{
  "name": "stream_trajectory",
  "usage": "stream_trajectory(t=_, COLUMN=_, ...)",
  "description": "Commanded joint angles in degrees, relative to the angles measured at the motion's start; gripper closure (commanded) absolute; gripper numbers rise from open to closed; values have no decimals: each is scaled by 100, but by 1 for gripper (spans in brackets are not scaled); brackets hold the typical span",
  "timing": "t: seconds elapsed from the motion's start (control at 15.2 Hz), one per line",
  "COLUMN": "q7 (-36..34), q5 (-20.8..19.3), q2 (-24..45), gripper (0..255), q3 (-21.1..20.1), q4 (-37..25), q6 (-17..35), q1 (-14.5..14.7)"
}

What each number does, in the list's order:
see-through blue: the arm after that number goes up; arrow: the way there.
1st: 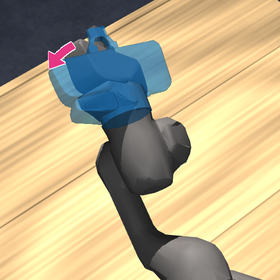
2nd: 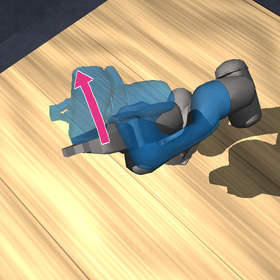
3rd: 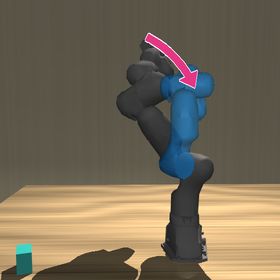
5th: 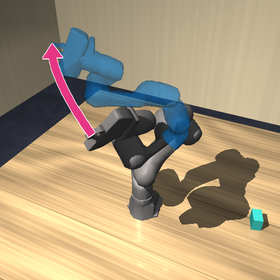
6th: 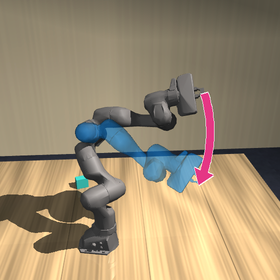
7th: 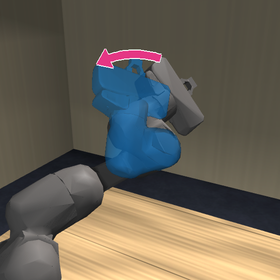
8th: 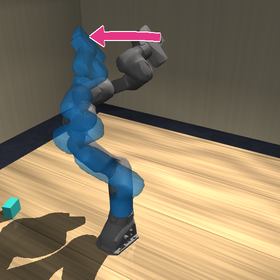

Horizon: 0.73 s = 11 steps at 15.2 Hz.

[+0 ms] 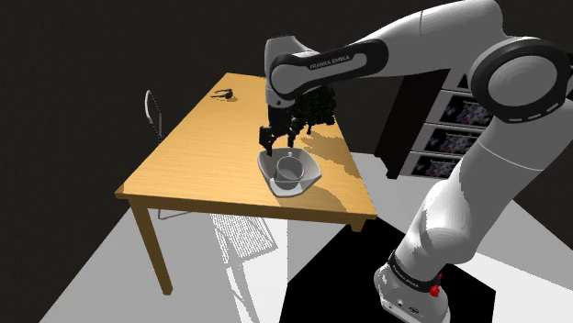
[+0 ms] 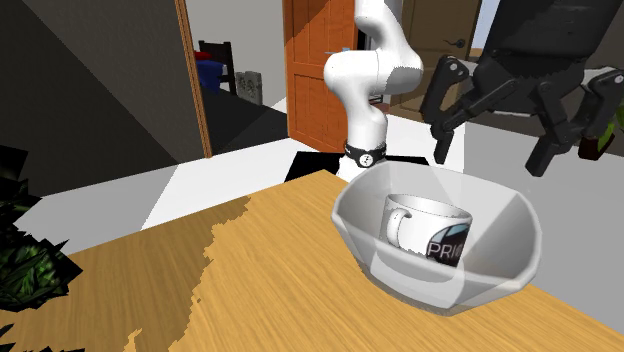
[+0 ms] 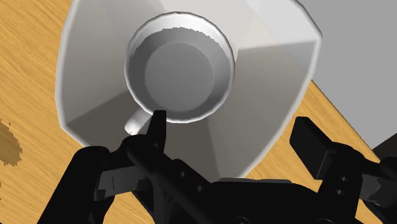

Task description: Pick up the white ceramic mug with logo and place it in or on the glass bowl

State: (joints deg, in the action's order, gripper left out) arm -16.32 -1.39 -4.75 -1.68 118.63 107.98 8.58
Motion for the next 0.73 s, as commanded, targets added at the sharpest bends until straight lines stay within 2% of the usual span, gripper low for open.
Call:
stream_trajectory(t=0.0, q7=20, q5=1, q2=-42, gripper=0, q3=6, q4=-243, q6=-287, q1=-5)
stream_trajectory(t=0.13, q7=21, q5=4, q2=-51, gripper=0, q3=3, q4=-578, q6=-631, q1=-2)
stream_trajectory(t=0.66, q7=21, q5=4, q2=-51, gripper=0, q3=3, q4=-578, q6=-631, q1=-2)
